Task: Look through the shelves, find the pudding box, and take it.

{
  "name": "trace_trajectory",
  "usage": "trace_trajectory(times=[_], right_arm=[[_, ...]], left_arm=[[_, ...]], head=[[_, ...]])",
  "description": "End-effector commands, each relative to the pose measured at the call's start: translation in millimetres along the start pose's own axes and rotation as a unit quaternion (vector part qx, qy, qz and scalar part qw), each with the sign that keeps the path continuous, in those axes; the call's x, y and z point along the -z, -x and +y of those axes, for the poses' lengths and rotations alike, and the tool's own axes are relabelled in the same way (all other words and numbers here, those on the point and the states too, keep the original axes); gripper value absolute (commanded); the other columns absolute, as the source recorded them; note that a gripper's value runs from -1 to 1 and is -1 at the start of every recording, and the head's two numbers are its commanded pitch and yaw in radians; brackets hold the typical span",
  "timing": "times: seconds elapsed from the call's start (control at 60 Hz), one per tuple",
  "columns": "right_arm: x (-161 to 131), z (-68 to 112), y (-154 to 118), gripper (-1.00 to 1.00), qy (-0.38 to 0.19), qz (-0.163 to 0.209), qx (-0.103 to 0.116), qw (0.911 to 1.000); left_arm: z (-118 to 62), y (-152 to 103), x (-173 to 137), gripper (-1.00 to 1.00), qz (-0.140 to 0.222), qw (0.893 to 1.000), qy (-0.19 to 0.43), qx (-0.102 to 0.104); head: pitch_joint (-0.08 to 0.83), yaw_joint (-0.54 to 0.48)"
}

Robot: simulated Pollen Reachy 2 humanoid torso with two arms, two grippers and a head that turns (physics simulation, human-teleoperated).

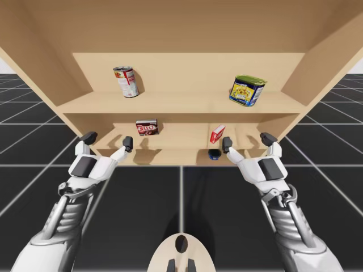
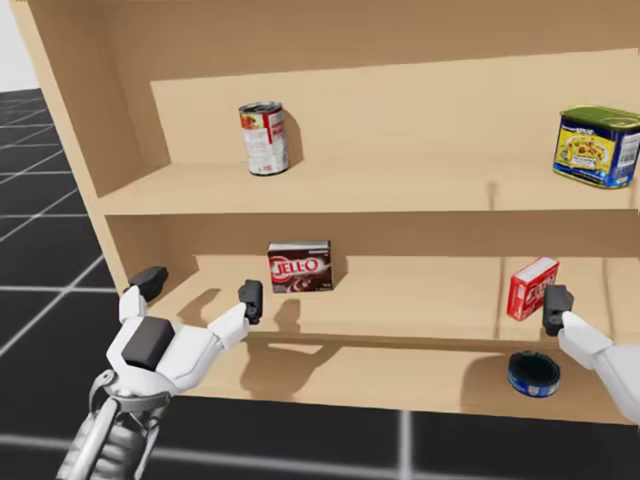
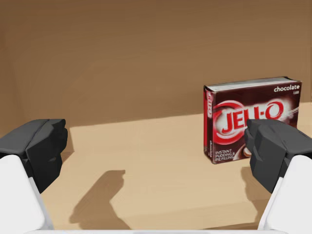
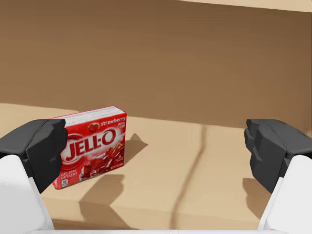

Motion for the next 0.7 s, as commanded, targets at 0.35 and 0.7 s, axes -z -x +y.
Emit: trace_trajectory(times=[0.35,0.7], right_arm=[[0,-1.2,-2,-1.00,0.003,0.003,0.008,1.0000],[-2,-3.0,-4,-1.00,0.004,0.002,0.014,0.9999]], left_arm=[[-28.5,-23,-11,-1.00,0.027,0.998,0.036,-0.035],[-66.1,-27,26,-1.00,0.099,0.991,0.042,-0.081]], head=[[0.414,0.24],[0.419,0.25]])
